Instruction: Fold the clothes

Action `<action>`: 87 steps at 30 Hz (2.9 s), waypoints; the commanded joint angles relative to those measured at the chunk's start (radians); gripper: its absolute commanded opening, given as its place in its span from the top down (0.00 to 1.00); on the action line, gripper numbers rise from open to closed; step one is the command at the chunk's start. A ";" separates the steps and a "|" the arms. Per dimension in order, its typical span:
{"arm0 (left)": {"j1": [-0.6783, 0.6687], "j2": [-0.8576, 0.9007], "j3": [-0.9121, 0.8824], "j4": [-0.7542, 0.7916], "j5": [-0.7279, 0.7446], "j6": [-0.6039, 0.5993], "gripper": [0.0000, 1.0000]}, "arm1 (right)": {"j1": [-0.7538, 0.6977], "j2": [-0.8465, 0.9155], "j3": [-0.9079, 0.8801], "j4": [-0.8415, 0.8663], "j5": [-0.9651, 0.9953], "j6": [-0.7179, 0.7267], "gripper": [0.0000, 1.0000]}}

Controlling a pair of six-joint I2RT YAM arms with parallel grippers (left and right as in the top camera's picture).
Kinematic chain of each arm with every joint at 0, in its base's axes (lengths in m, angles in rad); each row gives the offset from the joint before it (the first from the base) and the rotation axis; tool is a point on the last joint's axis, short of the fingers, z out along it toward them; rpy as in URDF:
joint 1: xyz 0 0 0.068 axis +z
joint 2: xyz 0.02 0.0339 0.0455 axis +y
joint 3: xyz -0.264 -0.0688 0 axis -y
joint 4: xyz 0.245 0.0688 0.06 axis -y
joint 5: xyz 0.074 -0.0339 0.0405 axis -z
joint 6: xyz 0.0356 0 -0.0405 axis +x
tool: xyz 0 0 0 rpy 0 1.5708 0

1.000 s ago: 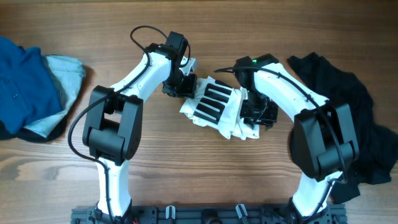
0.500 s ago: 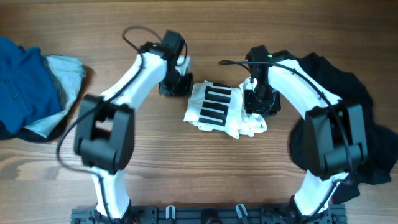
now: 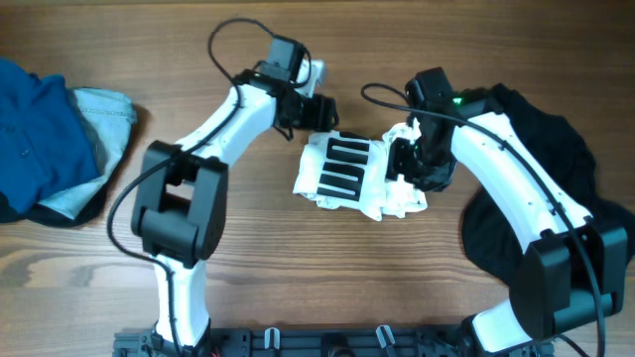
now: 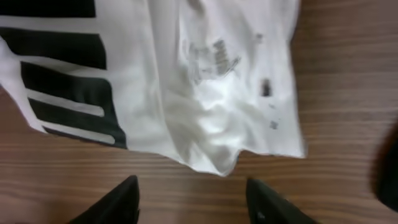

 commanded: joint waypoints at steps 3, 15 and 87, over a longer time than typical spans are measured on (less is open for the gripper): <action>-0.015 0.056 -0.005 -0.171 -0.100 0.038 0.35 | 0.013 0.004 -0.179 0.124 -0.163 0.003 0.51; 0.003 0.055 -0.005 -0.682 -0.156 -0.050 0.34 | -0.009 0.004 -0.285 0.591 0.247 0.082 0.51; 1.128 -0.200 0.041 0.237 -0.113 0.159 0.79 | -0.009 -0.101 -0.249 0.140 0.281 0.152 0.45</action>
